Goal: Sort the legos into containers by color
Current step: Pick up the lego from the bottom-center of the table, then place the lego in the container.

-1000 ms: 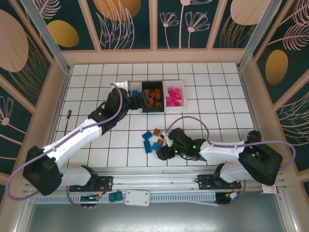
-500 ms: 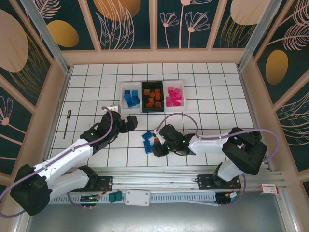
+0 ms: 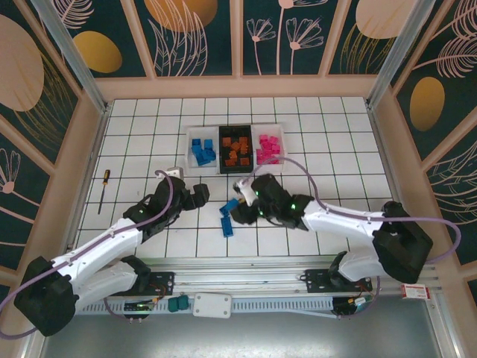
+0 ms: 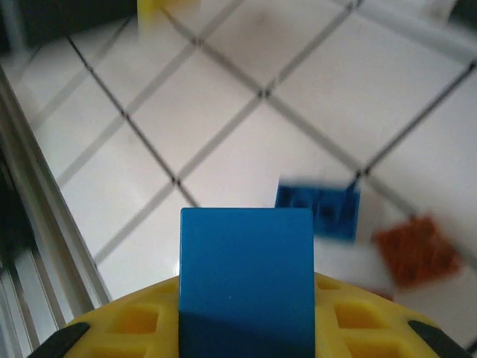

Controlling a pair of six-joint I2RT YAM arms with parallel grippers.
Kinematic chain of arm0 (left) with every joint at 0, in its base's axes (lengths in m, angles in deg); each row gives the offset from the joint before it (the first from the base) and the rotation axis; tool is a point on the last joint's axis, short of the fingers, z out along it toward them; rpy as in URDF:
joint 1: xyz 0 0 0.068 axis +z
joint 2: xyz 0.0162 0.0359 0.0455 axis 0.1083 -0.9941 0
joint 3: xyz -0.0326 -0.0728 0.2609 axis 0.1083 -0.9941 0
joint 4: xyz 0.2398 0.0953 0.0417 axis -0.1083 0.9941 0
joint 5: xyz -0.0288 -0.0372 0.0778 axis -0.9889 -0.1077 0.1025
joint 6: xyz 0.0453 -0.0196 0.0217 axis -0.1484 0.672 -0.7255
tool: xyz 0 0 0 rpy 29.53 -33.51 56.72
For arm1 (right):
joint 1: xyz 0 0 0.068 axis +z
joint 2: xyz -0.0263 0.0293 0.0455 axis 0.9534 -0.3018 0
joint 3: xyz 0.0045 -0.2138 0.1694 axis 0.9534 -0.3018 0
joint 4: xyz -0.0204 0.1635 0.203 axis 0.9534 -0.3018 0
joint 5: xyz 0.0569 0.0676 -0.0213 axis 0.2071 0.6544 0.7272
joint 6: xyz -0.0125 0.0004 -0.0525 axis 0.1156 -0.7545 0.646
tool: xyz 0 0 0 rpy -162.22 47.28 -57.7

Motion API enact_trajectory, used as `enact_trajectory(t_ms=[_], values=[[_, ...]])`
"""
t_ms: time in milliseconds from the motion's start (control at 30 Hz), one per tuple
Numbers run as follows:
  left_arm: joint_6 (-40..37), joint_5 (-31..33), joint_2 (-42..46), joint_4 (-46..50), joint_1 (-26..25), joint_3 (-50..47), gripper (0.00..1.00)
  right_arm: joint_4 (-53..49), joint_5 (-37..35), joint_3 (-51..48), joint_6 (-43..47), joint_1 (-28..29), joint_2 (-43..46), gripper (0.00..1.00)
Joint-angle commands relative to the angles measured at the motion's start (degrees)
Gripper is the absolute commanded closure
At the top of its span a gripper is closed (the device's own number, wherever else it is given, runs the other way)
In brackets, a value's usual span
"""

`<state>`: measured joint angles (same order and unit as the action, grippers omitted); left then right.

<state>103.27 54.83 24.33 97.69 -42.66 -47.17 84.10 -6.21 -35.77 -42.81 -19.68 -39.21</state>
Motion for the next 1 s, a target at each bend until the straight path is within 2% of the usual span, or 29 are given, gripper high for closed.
enact_trajectory(t_ms=[0,100,333,433,500,600,667,967], values=[[2.19,2.19,1.52,1.87,-0.39,-1.72,0.01,6.40,3.20,10.14,2.06,-3.95,-9.40,0.77],[3.18,2.91,2.77,2.90,-0.41,-2.65,0.01,6.18,3.88,22.00,1.88,-6.78,-21.64,0.78],[3.30,-0.94,3.35,2.71,-0.43,-3.73,0.01,-3.04,-2.02,49.91,0.68,-9.51,-43.19,0.76],[3.11,-3.11,2.21,1.81,-0.46,-3.63,0.02,-7.48,-5.83,59.32,-0.08,-10.05,-49.68,0.71],[3.15,-4.73,1.44,0.66,-1.08,-3.57,0.03,-8.99,-6.86,63.57,-0.32,-10.44,-51.65,0.61],[3.43,-5.85,-0.35,-0.32,-3.03,-2.88,0.03,-7.49,-6.56,63.51,-0.47,-10.55,-49.70,0.48],[3.47,-6.01,-2.26,-0.72,-4.99,-2.06,0.03,-4.76,-6.42,59.71,-0.78,-10.56,-46.26,0.43],[4.18,-1.65,-13.64,-1.47,-18.79,3.38,0.06,7.42,-6.90,33.28,-2.84,-11.35,-26.17,0.40]])
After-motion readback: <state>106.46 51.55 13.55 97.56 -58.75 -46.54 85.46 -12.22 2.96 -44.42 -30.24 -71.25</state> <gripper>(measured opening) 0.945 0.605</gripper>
